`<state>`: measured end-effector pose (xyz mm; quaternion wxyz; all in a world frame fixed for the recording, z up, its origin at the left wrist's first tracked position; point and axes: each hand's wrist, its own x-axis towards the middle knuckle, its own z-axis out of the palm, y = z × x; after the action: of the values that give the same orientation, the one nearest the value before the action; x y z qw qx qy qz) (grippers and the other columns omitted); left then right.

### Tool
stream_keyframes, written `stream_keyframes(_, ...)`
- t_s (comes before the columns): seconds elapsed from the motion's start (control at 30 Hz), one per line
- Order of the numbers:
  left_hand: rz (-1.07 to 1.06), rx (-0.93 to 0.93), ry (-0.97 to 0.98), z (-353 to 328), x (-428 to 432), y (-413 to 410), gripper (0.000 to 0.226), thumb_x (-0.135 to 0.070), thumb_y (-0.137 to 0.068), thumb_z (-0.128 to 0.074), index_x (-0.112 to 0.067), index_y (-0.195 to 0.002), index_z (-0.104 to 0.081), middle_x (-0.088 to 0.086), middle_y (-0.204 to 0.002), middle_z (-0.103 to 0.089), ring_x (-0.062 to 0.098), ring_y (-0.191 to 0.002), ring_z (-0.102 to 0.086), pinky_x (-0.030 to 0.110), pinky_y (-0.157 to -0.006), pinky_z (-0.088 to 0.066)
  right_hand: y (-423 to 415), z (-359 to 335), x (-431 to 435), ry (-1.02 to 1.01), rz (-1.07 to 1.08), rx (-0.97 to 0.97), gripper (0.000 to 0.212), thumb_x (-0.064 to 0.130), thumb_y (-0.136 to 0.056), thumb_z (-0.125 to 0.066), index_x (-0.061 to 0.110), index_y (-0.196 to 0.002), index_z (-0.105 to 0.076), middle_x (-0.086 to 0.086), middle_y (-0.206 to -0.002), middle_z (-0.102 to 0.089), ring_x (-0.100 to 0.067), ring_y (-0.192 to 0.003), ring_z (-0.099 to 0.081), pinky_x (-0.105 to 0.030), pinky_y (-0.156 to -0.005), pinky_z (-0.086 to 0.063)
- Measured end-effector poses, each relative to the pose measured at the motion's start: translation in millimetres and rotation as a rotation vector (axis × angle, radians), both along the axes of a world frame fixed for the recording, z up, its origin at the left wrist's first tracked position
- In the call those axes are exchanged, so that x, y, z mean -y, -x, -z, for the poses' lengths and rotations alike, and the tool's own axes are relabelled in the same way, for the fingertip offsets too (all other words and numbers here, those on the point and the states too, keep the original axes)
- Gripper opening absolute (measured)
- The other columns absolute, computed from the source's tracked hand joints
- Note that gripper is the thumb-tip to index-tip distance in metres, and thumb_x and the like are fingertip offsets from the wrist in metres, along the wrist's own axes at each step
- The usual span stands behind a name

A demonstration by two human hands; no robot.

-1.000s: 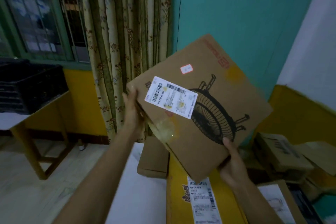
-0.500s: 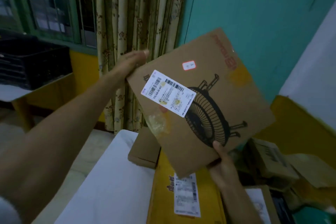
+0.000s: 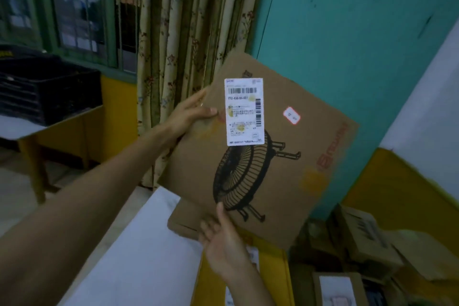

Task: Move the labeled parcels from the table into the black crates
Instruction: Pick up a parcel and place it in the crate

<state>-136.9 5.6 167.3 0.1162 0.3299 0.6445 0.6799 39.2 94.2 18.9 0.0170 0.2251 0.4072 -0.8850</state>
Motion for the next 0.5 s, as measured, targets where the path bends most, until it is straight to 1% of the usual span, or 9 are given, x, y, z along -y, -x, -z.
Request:
stream_keyframes(0.07, -0.031, -0.075, 0.089, -21.0, 6.7, 4.2, 0.083, -0.03, -0.071, -0.073, -0.037, -0.145, -0.036, 0.004, -0.127, -0.06, 0.023, -0.104, -0.065, 0.04, -0.084, -0.054, -15.9, -12.1, 7.6, -0.165, -0.24, -0.013, 0.054, 0.043, -0.076, -0.072, 0.013, -0.118, -0.058, -0.008, -0.116, -0.064, -0.019, -0.101, -0.062, -0.027, -0.084, -0.049)
stream_keyframes(0.13, -0.058, -0.17, 0.188, -36.9, 12.3, 8.7, 0.08, -0.025, -0.077, -0.074, -0.037, -0.145, -0.034, 0.004, -0.135, -0.053, 0.021, -0.108, -0.06, 0.037, -0.087, -0.052, -28.7, -33.1, -4.3, -0.558, -0.295, -0.115, 0.022, 0.033, -0.081, -0.073, 0.015, -0.092, -0.068, -0.003, -0.09, -0.074, -0.017, -0.084, -0.07, -0.022, -0.071, -0.053)
stream_keyframes(0.17, -0.06, -0.215, 0.232, -41.3, 14.5, 11.6, 0.078, -0.022, -0.079, -0.073, -0.037, -0.145, -0.035, 0.004, -0.134, -0.052, 0.018, -0.108, -0.059, 0.034, -0.087, -0.051, -31.8, -50.3, -18.0, -0.768, -0.183, -0.192, 0.014, 0.033, -0.081, -0.073, 0.02, -0.087, -0.07, 0.0, -0.085, -0.075, -0.014, -0.08, -0.071, -0.021, -0.067, -0.053)
stream_keyframes(0.23, -0.051, -0.269, 0.267, -48.1, 19.6, 14.0, 0.074, -0.019, -0.08, -0.071, -0.035, -0.144, -0.037, 0.0, -0.125, -0.06, 0.013, -0.104, -0.063, 0.03, -0.087, -0.052, -29.6, -96.4, -52.7, -1.093, 0.228, -0.375, 0.012, 0.036, -0.078, -0.074, 0.026, -0.083, -0.07, 0.006, -0.083, -0.074, -0.007, -0.077, -0.069, -0.018, -0.068, -0.051)
stream_keyframes(0.3, -0.025, -0.277, 0.254, -53.0, 26.1, 13.3, 0.07, -0.02, -0.079, -0.071, -0.036, -0.141, -0.042, -0.005, -0.114, -0.068, 0.008, -0.098, -0.067, 0.026, -0.083, -0.054, -17.1, -139.7, -90.8, -1.375, 0.493, -0.473, 0.03, 0.036, -0.076, -0.078, 0.024, -0.101, -0.067, 0.011, -0.102, -0.067, -0.005, -0.094, -0.062, -0.02, -0.082, -0.048)
stream_keyframes(0.33, -0.003, -0.276, 0.246, -55.8, 29.4, 11.6, 0.068, -0.022, -0.077, -0.071, -0.039, -0.138, -0.046, -0.008, -0.11, -0.07, 0.008, -0.096, -0.068, 0.023, -0.078, -0.055, -8.4, -156.1, -108.5, -1.481, 0.483, -0.445, 0.05, 0.041, -0.075, -0.079, 0.024, -0.118, -0.06, 0.009, -0.119, -0.06, -0.006, -0.107, -0.055, -0.022, -0.09, -0.044)
stream_keyframes(0.4, 0.06, -0.276, 0.232, -59.8, 34.4, 10.3, 0.062, -0.022, -0.076, -0.068, -0.044, -0.132, -0.05, -0.009, -0.109, -0.071, 0.011, -0.095, -0.069, 0.02, -0.071, -0.055, 10.5, -176.8, -142.4, -1.622, 0.301, -0.295, 0.094, 0.06, -0.066, -0.077, 0.028, -0.145, -0.036, 0.004, -0.146, -0.038, -0.01, -0.13, -0.038, -0.027, -0.105, -0.031)
stream_keyframes(0.43, 0.092, -0.278, 0.23, -60.7, 36.8, 11.0, 0.061, -0.022, -0.077, -0.066, -0.046, -0.131, -0.05, -0.006, -0.113, -0.07, 0.014, -0.097, -0.069, 0.022, -0.072, -0.055, 18.0, -185.5, -155.2, -1.669, 0.207, -0.215, 0.108, 0.071, -0.06, -0.074, 0.033, -0.149, -0.026, 0.004, -0.154, -0.028, -0.014, -0.138, -0.031, -0.033, -0.111, -0.026)
stream_keyframes(0.5, 0.136, -0.277, 0.224, -62.2, 41.8, 13.4, 0.062, -0.02, -0.079, -0.064, -0.044, -0.134, -0.048, 0.001, -0.121, -0.066, 0.022, -0.102, -0.067, 0.029, -0.075, -0.056, 29.1, -200.6, -171.7, -1.678, 0.023, -0.138, 0.111, 0.082, -0.05, -0.07, 0.047, -0.146, -0.026, 0.007, -0.154, -0.033, -0.017, -0.135, -0.04, -0.042, -0.108, -0.037)
